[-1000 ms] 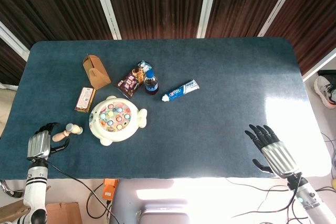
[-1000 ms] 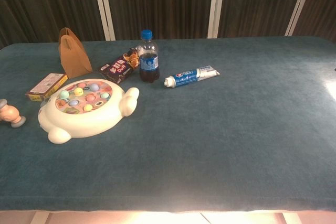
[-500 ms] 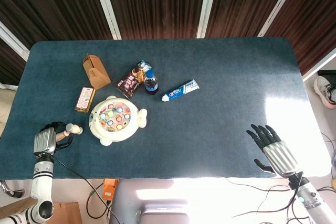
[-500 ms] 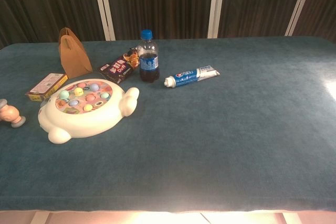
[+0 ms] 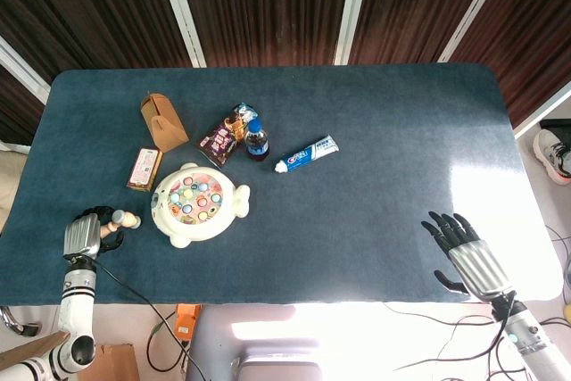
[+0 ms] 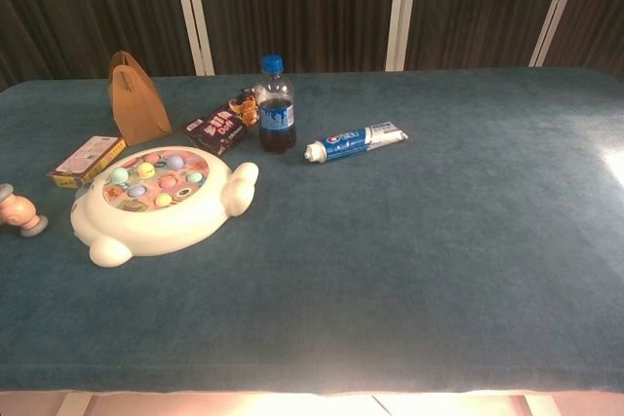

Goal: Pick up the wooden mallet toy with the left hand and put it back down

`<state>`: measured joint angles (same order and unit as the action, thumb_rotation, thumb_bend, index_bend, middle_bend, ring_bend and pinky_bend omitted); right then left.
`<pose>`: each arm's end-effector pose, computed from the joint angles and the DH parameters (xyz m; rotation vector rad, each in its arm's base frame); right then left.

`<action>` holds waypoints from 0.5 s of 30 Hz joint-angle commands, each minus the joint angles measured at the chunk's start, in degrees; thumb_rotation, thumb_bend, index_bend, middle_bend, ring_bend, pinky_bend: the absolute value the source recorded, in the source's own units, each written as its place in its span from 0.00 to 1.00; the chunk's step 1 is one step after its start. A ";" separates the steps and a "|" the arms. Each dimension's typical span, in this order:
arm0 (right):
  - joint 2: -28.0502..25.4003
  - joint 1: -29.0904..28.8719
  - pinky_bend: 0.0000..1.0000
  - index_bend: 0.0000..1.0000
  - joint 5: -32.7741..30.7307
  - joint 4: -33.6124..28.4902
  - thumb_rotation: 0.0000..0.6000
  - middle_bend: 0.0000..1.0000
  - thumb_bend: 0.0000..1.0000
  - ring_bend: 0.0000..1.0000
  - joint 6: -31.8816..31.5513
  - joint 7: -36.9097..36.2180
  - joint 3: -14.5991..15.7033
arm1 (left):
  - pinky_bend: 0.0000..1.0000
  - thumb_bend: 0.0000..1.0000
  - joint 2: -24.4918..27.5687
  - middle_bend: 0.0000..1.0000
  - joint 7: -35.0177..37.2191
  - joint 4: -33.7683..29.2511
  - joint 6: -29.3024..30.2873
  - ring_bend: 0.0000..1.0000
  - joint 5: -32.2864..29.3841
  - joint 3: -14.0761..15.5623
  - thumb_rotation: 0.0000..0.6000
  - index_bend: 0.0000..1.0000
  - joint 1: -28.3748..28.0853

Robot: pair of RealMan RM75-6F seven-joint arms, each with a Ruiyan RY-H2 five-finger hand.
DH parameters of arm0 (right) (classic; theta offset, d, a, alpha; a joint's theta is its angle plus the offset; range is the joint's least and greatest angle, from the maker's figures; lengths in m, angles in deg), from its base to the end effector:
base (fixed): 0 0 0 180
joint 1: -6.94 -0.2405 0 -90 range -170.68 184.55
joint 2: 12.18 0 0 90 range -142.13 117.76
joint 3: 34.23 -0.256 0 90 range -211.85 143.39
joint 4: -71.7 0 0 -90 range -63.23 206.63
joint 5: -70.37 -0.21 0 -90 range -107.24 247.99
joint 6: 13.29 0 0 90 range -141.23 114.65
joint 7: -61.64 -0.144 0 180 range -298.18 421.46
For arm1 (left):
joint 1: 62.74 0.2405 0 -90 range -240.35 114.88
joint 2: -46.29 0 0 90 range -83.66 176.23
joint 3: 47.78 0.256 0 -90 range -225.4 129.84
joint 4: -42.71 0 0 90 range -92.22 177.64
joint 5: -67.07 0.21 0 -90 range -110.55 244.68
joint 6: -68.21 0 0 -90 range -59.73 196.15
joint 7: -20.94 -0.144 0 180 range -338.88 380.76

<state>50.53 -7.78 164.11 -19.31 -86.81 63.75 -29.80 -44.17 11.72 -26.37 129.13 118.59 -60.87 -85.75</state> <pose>-0.2940 -0.1993 0.1202 1.8082 -0.8756 0.7873 -0.3353 0.3041 0.0319 -1.1785 -1.2574 -0.6974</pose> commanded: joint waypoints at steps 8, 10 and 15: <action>0.04 0.11 0.00 0.00 -0.41 0.02 1.00 0.00 0.24 0.00 0.35 0.29 -0.40 | 0.28 0.37 -0.45 0.36 0.15 0.90 -0.95 0.26 -0.27 -0.71 1.00 0.45 -0.37; -0.02 0.16 0.00 0.00 -0.51 -0.05 1.00 0.00 0.24 0.00 0.44 0.35 -0.44 | 0.28 0.38 -0.51 0.37 0.10 0.94 -1.00 0.26 -0.27 -0.81 1.00 0.46 -0.42; -0.15 0.23 0.00 0.00 -0.61 -0.25 1.00 0.00 0.24 0.00 0.66 0.52 -0.47 | 0.28 0.39 -0.69 0.40 -0.06 1.21 -1.23 0.27 -0.44 -1.04 1.00 0.48 -0.53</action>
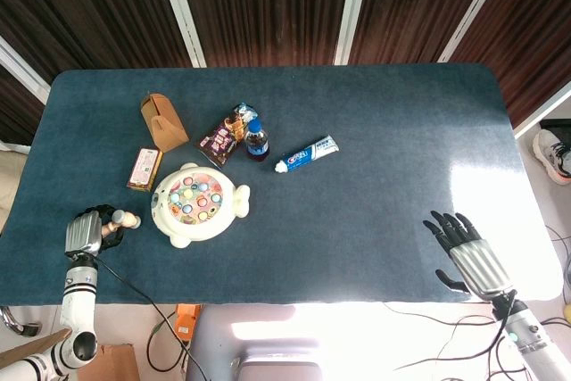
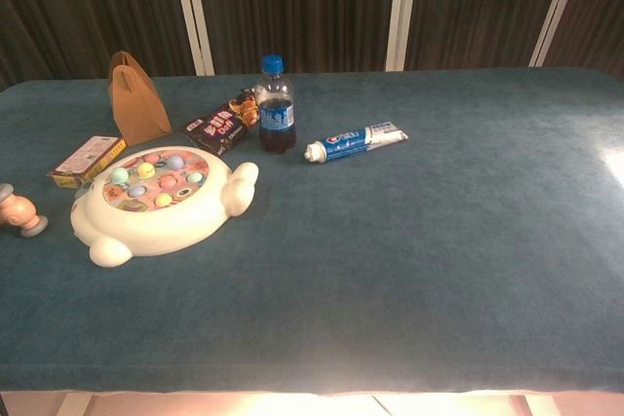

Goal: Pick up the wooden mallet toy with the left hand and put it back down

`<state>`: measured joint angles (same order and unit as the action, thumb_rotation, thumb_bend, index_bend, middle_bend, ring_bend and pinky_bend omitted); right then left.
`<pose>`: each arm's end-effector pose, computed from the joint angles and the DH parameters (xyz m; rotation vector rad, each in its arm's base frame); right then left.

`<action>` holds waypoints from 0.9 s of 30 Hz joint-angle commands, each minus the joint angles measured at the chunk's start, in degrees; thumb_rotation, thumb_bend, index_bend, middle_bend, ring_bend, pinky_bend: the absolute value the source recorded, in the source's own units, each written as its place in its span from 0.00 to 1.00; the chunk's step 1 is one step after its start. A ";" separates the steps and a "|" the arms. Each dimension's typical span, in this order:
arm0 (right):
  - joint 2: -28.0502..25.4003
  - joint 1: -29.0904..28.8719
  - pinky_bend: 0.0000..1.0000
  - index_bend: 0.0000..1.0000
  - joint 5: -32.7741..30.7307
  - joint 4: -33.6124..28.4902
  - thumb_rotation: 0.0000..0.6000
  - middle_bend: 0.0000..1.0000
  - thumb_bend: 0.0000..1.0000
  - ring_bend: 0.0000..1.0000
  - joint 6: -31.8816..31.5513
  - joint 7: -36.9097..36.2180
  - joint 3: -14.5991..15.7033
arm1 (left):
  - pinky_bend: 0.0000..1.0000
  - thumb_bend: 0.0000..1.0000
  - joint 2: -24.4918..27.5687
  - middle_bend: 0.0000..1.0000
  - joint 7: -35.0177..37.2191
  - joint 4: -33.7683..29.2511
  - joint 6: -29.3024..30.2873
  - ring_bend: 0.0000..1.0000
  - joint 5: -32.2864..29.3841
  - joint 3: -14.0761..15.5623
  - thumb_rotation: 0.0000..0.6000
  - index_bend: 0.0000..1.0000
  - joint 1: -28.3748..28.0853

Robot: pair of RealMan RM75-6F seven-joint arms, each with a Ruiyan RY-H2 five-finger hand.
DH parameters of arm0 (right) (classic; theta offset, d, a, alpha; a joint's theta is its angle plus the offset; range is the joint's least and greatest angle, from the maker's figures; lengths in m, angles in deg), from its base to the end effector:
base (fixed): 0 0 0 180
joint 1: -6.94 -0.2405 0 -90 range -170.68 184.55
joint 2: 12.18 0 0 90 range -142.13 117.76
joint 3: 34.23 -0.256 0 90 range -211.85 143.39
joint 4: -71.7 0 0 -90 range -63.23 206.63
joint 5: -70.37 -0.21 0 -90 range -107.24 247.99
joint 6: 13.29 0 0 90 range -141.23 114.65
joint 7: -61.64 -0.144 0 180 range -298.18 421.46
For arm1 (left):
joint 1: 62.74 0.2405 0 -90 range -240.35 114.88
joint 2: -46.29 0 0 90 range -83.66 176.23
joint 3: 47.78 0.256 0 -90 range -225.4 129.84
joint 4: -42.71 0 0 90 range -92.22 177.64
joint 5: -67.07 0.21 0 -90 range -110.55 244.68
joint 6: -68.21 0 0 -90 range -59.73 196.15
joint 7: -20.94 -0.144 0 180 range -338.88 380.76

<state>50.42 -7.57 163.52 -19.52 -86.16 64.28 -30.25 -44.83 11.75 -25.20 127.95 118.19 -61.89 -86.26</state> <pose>-0.2953 -0.1999 0.1205 1.8015 -0.8786 0.7733 -0.3347 0.3099 0.0302 -1.1712 -1.2665 -0.7009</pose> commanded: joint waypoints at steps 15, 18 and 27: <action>-0.43 0.39 0.00 0.00 -0.20 0.04 1.00 0.00 0.24 0.00 -0.07 -0.41 -0.28 | 0.28 0.41 -0.84 0.43 0.09 0.85 -0.95 0.30 0.10 -0.21 1.00 0.52 -0.36; -0.44 0.42 0.00 0.00 -0.19 0.05 1.00 0.00 0.24 0.00 -0.02 -0.38 -0.30 | 0.28 0.42 -0.88 0.43 0.30 0.98 -0.96 0.30 0.34 -0.23 1.00 0.52 -0.37; -0.47 0.36 0.00 0.00 -0.43 -0.11 1.00 0.00 0.24 0.00 0.61 0.03 -0.35 | 0.28 0.42 -0.76 0.43 0.74 0.99 -1.11 0.30 0.76 -0.31 1.00 0.52 -0.35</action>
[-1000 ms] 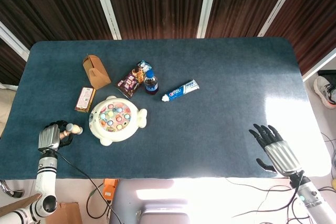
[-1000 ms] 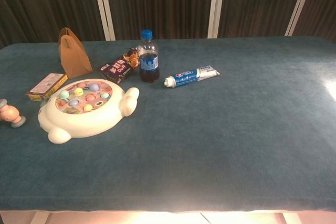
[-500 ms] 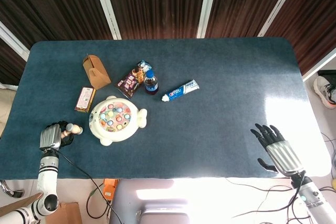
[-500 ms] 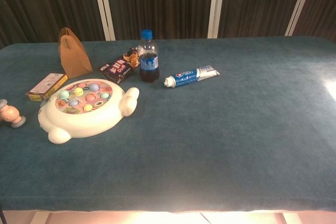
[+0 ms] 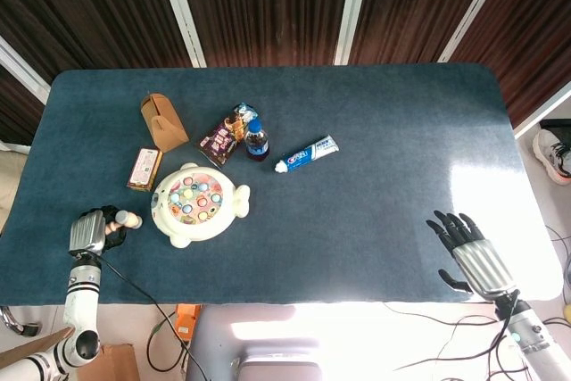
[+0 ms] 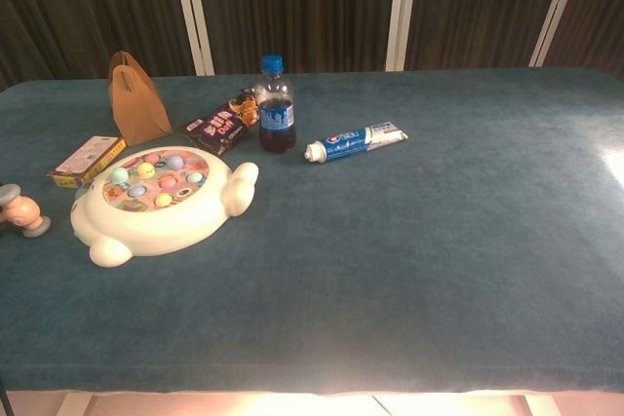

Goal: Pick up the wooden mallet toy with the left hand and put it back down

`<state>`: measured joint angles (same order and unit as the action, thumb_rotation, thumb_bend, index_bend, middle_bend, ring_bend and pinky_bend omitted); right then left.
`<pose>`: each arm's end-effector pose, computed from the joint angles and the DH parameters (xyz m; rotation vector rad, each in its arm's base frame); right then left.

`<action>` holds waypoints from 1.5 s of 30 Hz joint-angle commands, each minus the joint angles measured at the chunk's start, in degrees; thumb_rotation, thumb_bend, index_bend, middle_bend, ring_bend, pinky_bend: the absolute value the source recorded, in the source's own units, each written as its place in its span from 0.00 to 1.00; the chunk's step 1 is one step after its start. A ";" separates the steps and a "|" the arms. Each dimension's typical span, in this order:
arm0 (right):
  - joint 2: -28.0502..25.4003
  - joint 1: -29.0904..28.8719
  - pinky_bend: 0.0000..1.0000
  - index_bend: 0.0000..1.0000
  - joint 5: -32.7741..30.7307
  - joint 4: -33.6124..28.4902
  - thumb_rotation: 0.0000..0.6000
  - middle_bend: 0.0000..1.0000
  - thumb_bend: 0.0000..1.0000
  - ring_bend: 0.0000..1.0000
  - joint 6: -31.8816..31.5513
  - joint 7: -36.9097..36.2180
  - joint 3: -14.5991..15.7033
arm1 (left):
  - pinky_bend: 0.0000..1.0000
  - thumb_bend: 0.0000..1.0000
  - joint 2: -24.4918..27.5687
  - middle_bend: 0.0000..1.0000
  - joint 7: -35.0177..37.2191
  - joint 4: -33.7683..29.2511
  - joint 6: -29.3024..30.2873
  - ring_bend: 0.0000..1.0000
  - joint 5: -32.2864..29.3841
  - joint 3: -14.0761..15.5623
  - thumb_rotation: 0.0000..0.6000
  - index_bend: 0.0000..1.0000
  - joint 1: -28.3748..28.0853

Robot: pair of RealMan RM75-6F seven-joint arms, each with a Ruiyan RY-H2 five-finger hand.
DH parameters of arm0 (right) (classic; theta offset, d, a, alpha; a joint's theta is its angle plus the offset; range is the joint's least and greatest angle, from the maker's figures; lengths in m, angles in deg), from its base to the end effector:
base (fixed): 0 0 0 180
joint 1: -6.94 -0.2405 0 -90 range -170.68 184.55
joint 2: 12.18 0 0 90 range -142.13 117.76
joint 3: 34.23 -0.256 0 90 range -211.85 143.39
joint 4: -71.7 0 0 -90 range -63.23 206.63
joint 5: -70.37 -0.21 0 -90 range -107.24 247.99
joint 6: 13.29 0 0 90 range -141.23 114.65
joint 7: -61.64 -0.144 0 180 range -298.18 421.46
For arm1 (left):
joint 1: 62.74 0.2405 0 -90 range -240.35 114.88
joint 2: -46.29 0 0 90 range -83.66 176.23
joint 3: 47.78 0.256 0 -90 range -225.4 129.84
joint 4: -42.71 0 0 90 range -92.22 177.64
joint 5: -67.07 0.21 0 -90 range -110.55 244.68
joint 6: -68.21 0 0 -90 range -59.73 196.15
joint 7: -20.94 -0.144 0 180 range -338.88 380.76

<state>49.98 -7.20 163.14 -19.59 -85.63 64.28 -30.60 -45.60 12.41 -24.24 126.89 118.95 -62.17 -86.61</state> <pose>-0.2979 -0.1996 0.1229 1.7938 -0.8844 0.7584 -0.3324 0.3128 0.0251 -1.1850 -1.2761 -0.7100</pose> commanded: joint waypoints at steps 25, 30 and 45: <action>-0.32 0.05 0.00 0.00 -0.53 -0.41 1.00 0.00 0.24 0.00 0.81 0.31 -0.14 | 0.38 0.67 -2.43 0.54 8.08 4.65 2.61 0.38 5.52 -0.36 1.00 0.64 0.90; -0.38 0.00 0.00 0.00 -0.64 -0.54 1.00 0.00 0.24 0.00 1.11 0.52 -0.11 | 0.45 0.69 -3.13 0.56 12.17 5.90 6.50 0.40 9.98 0.20 1.00 0.65 1.82; -0.33 -0.17 0.00 0.00 -0.82 -0.90 1.00 0.00 0.24 0.00 1.88 1.30 -0.07 | 0.55 0.73 0.70 0.61 20.96 -2.01 16.29 0.50 20.84 0.21 1.00 0.68 3.11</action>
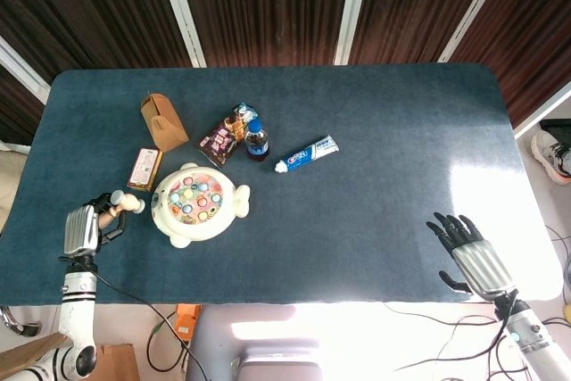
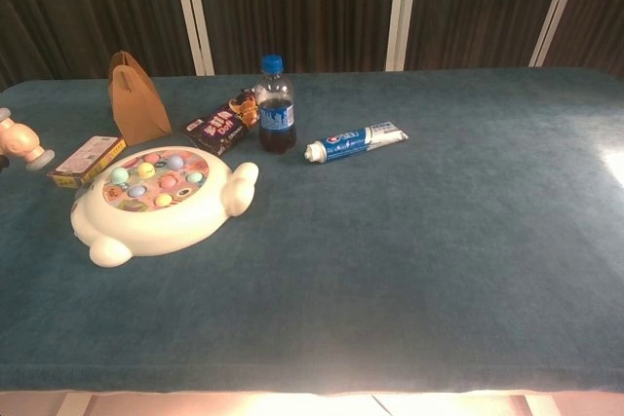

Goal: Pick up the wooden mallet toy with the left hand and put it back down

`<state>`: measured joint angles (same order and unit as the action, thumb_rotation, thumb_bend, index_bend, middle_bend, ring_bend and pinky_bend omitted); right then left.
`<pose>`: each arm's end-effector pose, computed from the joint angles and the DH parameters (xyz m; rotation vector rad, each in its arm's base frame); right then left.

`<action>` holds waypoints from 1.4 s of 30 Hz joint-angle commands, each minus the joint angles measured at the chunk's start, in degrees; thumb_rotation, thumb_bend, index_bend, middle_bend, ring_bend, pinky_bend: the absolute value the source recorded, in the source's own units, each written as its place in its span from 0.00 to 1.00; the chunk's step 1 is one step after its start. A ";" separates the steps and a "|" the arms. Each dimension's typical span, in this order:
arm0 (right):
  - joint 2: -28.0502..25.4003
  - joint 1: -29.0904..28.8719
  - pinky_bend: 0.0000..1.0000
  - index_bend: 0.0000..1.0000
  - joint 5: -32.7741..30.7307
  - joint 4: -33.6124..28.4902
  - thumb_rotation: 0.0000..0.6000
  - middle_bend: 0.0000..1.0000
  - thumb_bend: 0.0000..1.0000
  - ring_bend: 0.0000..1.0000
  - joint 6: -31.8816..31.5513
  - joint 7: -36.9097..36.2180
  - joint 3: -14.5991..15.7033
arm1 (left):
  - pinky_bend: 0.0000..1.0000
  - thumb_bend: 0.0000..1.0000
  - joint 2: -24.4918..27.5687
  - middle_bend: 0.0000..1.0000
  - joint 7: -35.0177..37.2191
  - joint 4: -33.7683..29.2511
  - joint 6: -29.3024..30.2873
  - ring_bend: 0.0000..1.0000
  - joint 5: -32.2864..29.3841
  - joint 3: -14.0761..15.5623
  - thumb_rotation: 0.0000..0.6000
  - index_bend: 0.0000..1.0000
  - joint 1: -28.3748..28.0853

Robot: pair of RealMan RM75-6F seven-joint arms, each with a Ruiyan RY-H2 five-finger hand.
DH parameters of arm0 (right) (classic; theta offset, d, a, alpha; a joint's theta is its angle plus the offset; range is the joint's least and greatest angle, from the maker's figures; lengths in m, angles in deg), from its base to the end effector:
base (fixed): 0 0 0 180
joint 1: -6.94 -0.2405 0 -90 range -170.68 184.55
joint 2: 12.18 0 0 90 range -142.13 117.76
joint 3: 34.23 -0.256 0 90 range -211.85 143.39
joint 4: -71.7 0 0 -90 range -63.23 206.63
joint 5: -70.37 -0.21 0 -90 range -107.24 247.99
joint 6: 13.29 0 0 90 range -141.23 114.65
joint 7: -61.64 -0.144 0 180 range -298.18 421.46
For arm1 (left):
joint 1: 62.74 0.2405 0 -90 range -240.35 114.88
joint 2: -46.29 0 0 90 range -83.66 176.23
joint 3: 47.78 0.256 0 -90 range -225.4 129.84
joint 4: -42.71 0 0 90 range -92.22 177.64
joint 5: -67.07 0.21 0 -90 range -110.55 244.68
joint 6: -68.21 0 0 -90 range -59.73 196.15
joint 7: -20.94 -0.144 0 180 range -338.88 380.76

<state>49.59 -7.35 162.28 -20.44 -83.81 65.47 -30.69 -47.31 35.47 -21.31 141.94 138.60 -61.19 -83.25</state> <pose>-0.2987 -0.1994 0.1209 1.8046 -0.8966 0.7233 -0.3072 0.3021 0.0456 -1.1298 -1.1629 -1.1783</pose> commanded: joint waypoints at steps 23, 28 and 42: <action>-0.31 0.22 0.00 0.00 0.50 -0.25 1.00 0.00 0.24 0.00 -0.32 -0.11 0.26 | 0.65 0.73 -6.04 0.62 -34.59 -6.04 -0.85 0.51 -8.38 -4.60 1.00 0.69 -10.86; -0.53 0.24 0.00 0.00 0.68 -0.30 1.00 0.00 0.24 0.00 -0.37 -0.46 0.34 | 0.65 0.73 -7.62 0.62 -36.00 -4.07 -0.97 0.51 -8.18 -4.55 1.00 0.69 -12.04; -0.70 0.29 0.00 0.00 0.68 -0.23 1.00 0.00 0.24 0.00 -0.38 -0.66 0.31 | 0.65 0.74 -8.42 0.62 -36.80 -2.97 -2.31 0.51 -9.39 -3.95 1.00 0.69 -12.08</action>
<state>48.89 -7.06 162.96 -20.67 -84.19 64.80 -30.38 -55.63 -1.30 -24.43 139.71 129.26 -65.16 -95.28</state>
